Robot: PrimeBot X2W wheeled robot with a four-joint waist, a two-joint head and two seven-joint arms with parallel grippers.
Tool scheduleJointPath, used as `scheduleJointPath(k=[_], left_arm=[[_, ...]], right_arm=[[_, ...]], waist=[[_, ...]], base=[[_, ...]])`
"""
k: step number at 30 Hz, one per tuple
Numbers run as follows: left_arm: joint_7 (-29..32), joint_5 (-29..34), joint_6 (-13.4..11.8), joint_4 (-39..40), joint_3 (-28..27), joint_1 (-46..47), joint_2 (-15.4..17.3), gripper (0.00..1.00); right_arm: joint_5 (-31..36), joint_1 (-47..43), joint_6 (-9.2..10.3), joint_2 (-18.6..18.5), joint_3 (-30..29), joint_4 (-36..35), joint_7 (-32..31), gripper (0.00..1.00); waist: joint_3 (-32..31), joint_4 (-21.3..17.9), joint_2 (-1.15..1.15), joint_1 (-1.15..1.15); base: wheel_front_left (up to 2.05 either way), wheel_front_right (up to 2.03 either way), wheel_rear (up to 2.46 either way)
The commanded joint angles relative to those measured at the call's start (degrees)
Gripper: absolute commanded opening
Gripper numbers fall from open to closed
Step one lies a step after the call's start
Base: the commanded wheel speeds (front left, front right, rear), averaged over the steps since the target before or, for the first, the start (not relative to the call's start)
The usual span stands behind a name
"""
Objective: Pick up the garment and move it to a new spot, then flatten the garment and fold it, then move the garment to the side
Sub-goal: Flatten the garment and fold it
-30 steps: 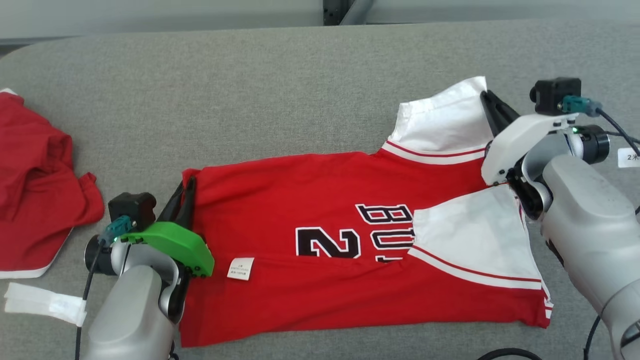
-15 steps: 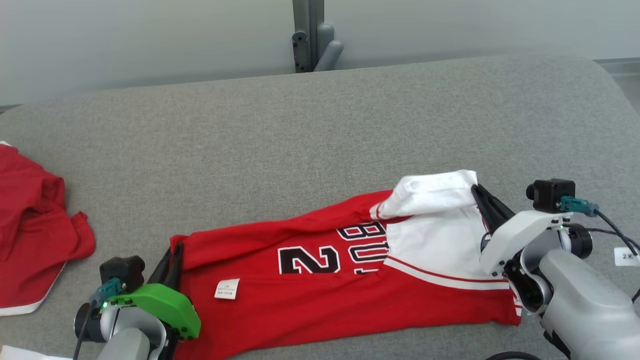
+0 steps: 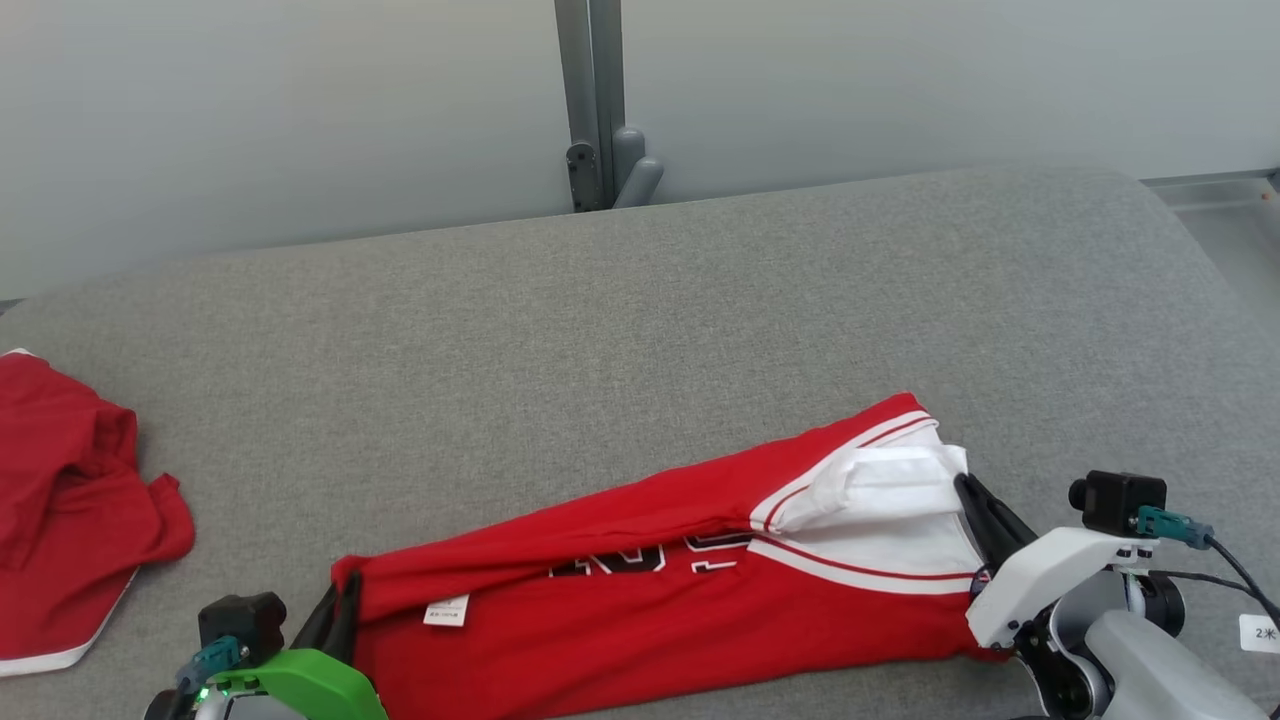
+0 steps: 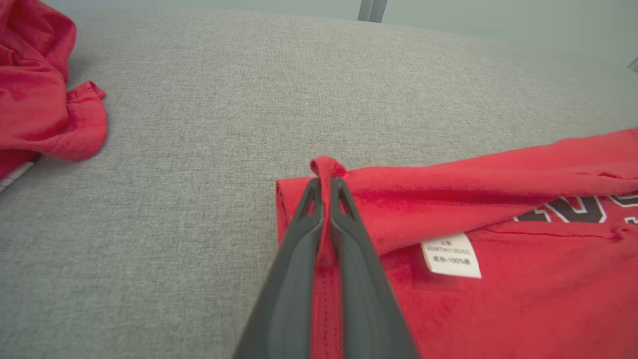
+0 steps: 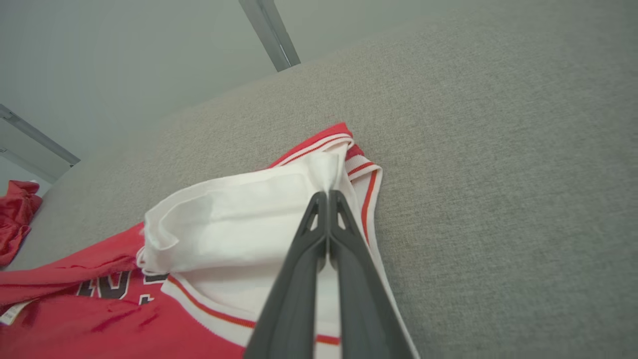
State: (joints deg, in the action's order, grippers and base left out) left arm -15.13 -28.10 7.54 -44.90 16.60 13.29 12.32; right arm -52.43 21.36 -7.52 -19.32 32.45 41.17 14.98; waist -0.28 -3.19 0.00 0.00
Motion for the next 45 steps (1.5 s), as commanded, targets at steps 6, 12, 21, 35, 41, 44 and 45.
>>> scheduleJointPath(k=[6,12,21,35,41,44,45], left_arm=[[0.0,-0.4,-0.1,0.9,-0.9,-2.8,1.1,0.00],[0.0,0.2,-0.1,1.0,-1.6,-4.2,1.0,0.00],[0.0,6.2,-1.7,4.1,-7.4,-8.4,-1.5,1.00],[0.0,14.8,-2.4,13.7,-17.2,-17.9,-8.4,1.00],[0.0,15.8,-1.5,13.1,-17.8,-17.2,-9.0,1.00],[0.0,16.0,-1.1,12.4,-17.9,-17.0,-9.2,1.00],[0.0,16.0,-1.1,12.2,-17.9,-16.8,-9.2,1.00]], right_arm=[[1.6,-4.5,0.06,0.8,-3.2,-2.2,0.3,0.00],[3.0,-7.8,0.06,1.4,-3.8,-3.2,-0.3,0.00],[5.6,-9.4,0.06,0.9,-9.1,-4.5,0.2,1.00],[12.1,-15.2,0.06,5.7,-9.6,-10.8,-0.2,1.00],[13.6,-13.2,0.07,5.6,-7.9,-9.6,-0.3,1.00],[13.4,-12.0,0.07,6.6,-8.5,-7.8,-1.5,1.00],[13.2,-11.7,0.06,6.9,-8.6,-7.4,-1.9,1.00]], waist=[[-1.2,-0.8,0.00,0.00],[-1.1,-1.6,0.00,0.00],[-0.5,-1.4,0.00,0.00],[-2.1,0.5,0.00,0.00],[-1.4,0.7,0.00,0.00],[-1.0,0.8,0.00,0.00],[-0.9,0.8,0.00,0.00]], base=[[0.00,0.00,0.00],[0.00,0.00,0.00],[0.00,0.00,0.00],[0.00,0.00,0.00],[0.00,0.00,0.00],[0.00,0.00,0.00],[0.00,0.00,0.00]])
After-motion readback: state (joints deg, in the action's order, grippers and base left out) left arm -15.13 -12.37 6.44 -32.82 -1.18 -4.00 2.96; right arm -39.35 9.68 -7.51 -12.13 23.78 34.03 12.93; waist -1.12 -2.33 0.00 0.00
